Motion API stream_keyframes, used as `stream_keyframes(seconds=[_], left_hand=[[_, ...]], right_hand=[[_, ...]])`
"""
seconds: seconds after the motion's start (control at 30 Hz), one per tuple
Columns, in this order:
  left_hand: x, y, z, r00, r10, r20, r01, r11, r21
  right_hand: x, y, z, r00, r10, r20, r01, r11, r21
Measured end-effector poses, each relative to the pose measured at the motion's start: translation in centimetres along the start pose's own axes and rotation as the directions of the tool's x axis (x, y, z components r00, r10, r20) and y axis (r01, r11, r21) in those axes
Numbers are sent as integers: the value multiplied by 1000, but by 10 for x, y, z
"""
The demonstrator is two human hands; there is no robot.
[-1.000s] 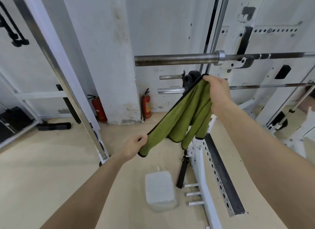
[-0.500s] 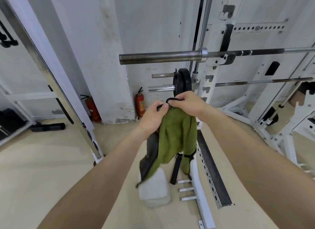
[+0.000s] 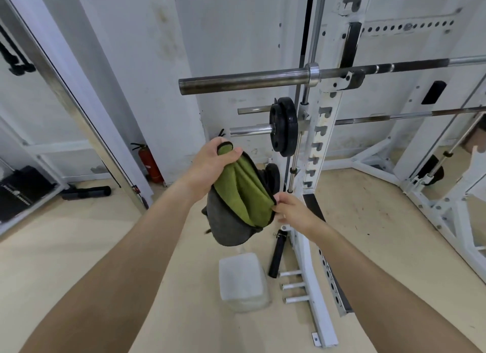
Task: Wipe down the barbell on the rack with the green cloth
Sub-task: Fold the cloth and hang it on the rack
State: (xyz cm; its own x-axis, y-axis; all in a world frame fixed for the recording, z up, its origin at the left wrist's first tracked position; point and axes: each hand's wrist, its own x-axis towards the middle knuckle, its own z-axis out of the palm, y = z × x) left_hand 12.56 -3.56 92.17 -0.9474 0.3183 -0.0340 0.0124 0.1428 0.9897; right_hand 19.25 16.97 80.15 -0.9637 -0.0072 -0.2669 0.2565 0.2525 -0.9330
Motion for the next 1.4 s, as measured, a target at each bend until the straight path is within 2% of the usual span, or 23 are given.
stream_keyframes(seconds=[0.1,0.23,0.33,0.43,0.47,0.53,0.6,0.67,0.8,0.9,0.97,1.03,1.1,1.17,1.2,1.27,1.4], left_hand=[[0,-1,-4,999,-8,-33,8,1000,-14],[2,-2,-17,987,-40,-157,15,988,-154],[1,-4,-21,983,-69,-172,36,981,-188],[3,-9,-20,947,-222,-230,137,932,-336],[5,-13,-21,923,-252,-291,160,939,-304],[6,-23,-26,913,-173,-369,186,983,1],[4,-34,-26,946,-73,-316,145,966,212],[-1,-46,-24,958,-15,-288,105,949,298],[-12,-62,-8,921,100,-377,89,887,453],[-22,-62,13,905,113,-410,91,890,447],[-24,-61,29,927,56,-371,67,948,312],[-26,-58,45,956,-62,-286,73,997,29],[-31,-55,56,968,-170,-186,122,962,-243],[-37,-53,59,967,-238,-93,180,891,-416],[-39,-52,59,966,-252,-53,199,862,-466],[-45,-51,58,968,-252,-3,215,831,-514],[-59,-47,50,965,-263,25,230,791,-566]], right_hand=[[2,4,7,1000,-4,-16,4,1000,20],[-6,15,8,998,-51,-43,50,999,-18],[-9,18,7,994,61,-95,-51,993,106],[-9,18,2,978,132,-162,-80,951,297],[-9,16,-2,977,127,-171,-55,926,373],[-13,5,-9,979,71,-189,31,872,489],[-17,-10,-14,979,0,-205,115,827,550],[-22,-26,-10,976,-67,-206,173,812,557],[-23,-47,9,964,-138,-229,235,846,479],[-22,-54,22,953,-176,-246,267,870,414],[-25,-57,26,947,-226,-229,298,886,355],[-31,-59,30,938,-282,-201,332,897,293],[-35,-59,30,917,-338,-211,374,913,163],[-36,-56,26,894,-383,-231,391,920,-14],[-38,-55,24,892,-385,-236,379,922,-74],[-42,-51,22,909,-368,-195,358,930,-84],[-50,-46,17,884,-450,-126,437,891,-121]])
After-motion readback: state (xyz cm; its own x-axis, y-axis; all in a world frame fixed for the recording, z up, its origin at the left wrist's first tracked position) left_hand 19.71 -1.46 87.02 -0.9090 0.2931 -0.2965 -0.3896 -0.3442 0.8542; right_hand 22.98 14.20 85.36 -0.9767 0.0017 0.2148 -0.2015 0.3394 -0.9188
